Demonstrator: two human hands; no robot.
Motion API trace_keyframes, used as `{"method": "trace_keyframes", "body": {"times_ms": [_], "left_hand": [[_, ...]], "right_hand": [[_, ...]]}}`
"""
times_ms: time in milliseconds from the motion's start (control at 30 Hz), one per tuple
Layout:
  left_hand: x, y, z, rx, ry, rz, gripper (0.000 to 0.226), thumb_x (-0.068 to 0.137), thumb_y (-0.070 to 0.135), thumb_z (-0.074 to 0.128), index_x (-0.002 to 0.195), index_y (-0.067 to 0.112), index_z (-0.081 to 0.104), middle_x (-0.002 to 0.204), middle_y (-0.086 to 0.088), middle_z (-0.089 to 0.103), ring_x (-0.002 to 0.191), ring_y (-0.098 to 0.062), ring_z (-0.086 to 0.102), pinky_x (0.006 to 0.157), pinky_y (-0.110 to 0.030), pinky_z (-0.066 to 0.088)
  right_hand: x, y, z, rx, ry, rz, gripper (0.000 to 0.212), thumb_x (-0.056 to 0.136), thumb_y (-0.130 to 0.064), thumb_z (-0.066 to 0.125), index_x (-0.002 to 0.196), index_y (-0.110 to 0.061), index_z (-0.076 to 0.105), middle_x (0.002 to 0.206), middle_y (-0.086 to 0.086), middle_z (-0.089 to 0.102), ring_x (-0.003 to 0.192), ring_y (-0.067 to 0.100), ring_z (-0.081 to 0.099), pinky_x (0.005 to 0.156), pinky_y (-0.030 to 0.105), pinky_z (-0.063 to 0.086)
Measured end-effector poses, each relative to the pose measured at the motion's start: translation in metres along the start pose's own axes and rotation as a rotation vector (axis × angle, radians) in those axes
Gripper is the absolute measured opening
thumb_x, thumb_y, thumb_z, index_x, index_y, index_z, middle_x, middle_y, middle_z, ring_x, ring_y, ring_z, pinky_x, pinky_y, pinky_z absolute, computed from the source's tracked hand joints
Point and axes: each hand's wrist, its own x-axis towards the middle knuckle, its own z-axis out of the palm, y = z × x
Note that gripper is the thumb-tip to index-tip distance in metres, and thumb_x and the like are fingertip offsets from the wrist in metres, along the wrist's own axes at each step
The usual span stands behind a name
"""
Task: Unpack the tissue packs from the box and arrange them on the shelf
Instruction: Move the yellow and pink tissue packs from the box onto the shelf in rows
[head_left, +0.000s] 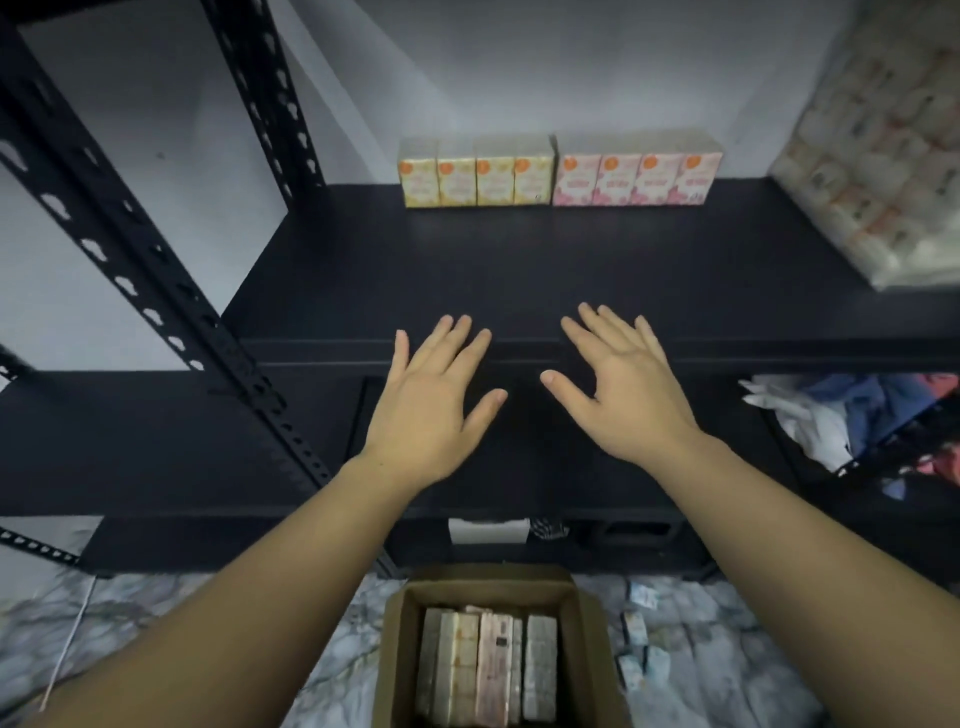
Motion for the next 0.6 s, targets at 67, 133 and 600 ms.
{"method": "trace_keyframes", "body": {"times_ms": [67, 133, 600], "left_hand": [[-0.020, -0.006, 0.004, -0.054, -0.004, 0.022, 0.069, 0.104, 0.056, 0.044, 0.164, 0.024, 0.028, 0.174, 0.002, 0.015, 0.161, -0.014, 0.003, 0.130, -0.049, -0.004], [-0.040, -0.014, 0.013, -0.099, -0.032, 0.026, 0.070, 0.104, 0.055, 0.046, 0.164, 0.024, 0.027, 0.174, 0.002, 0.015, 0.161, -0.014, 0.005, 0.130, -0.049, 0.000], [-0.197, -0.080, 0.197, -0.282, -0.405, -0.315, 0.067, 0.097, 0.054, 0.055, 0.152, 0.017, 0.046, 0.140, -0.006, 0.053, 0.132, -0.026, 0.047, 0.110, -0.044, 0.044]], "right_hand": [[-0.023, -0.008, 0.010, 0.068, 0.056, -0.006, 0.067, 0.103, -0.055, 0.051, 0.160, -0.021, 0.039, 0.172, 0.001, 0.022, 0.160, 0.016, 0.011, 0.131, 0.041, 0.001], [-0.045, -0.015, 0.023, 0.116, 0.085, 0.005, 0.064, 0.103, -0.050, 0.057, 0.157, -0.020, 0.044, 0.171, 0.001, 0.025, 0.160, 0.016, 0.014, 0.131, 0.043, 0.008], [-0.194, 0.020, 0.231, 0.194, -0.307, 0.317, 0.069, 0.096, -0.062, 0.054, 0.147, -0.016, 0.058, 0.152, 0.005, 0.056, 0.144, 0.024, 0.048, 0.120, 0.036, 0.033]]}}
